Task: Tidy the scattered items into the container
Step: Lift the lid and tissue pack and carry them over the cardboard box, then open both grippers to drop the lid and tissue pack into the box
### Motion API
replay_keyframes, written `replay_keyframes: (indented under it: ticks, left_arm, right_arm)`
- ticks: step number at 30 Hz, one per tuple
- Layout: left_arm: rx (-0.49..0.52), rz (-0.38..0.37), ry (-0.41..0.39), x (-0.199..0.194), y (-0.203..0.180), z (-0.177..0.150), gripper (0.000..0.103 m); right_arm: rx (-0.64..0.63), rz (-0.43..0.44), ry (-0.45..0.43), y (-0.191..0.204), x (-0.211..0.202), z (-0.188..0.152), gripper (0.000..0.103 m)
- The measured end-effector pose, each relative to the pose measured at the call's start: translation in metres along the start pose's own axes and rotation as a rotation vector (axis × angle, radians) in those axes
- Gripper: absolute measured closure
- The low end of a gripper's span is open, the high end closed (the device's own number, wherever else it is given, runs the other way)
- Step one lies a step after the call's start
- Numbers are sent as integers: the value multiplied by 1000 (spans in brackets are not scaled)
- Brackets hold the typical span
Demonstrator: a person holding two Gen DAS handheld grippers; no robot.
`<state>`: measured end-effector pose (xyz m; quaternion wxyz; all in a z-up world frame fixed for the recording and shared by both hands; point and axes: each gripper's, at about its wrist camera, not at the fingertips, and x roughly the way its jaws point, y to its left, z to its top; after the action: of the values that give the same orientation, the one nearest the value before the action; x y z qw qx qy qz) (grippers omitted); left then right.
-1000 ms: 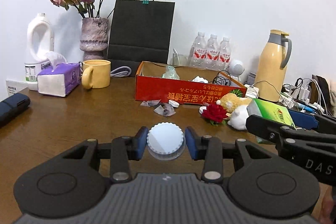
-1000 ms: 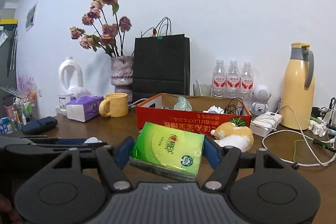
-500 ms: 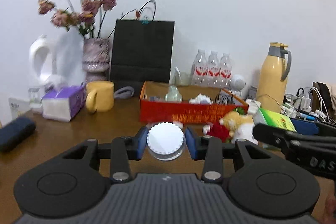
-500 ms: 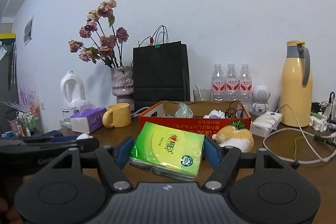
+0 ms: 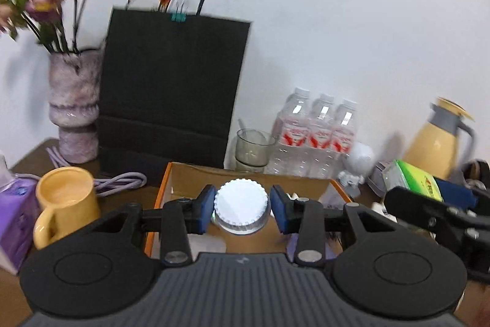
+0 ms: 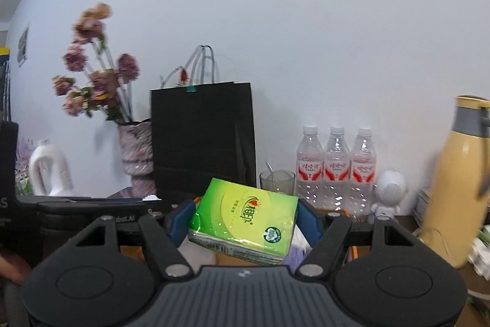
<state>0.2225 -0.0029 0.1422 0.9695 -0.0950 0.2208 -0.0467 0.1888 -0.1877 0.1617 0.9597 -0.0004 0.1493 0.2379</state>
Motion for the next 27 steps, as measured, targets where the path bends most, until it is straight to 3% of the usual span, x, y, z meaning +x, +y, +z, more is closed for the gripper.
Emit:
replay_keyframes:
  ticks: [3,7,10,11,14,16,20,21,22,26,27]
  left_arm:
    - [42,34,21,36,2,23,63]
    - [88,27,102,78,3,21,63]
    - [117,17,257,120,0,20,62]
    - [121,25,341,140,1,21,62]
    - [80,47,529,186,12,18,62]
    - [65,82,608,209,22,12,62]
    - [114,111,663,226,30,5,63]
    - [136,116,680,228,30,2,70]
    - [163,123,691,229,29,1,71]
    - [166,134,708,231,28,3,68]
    - [166,160,701,228,28,6,61]
  right_arm:
    - [0,4,49,-12,45,20,33]
    - [9,36,152,-25,99,22,33]
    - [50,40,304,-38,144,22,33]
    - [77,57,371,-46,162,23,33]
    - [171,95,543,-70,210,21,33]
    - [237,100,627,-82,235,16,33]
    - [209,47,764,-79,276,-5,33]
    - [196,31,787,-75,281,-12,33]
    - [184,18,805,-71,286,-18,33]
    - [152,-1,844,-54,299,-35,31]
    - [153,-14,849,-51,300,-35,31]
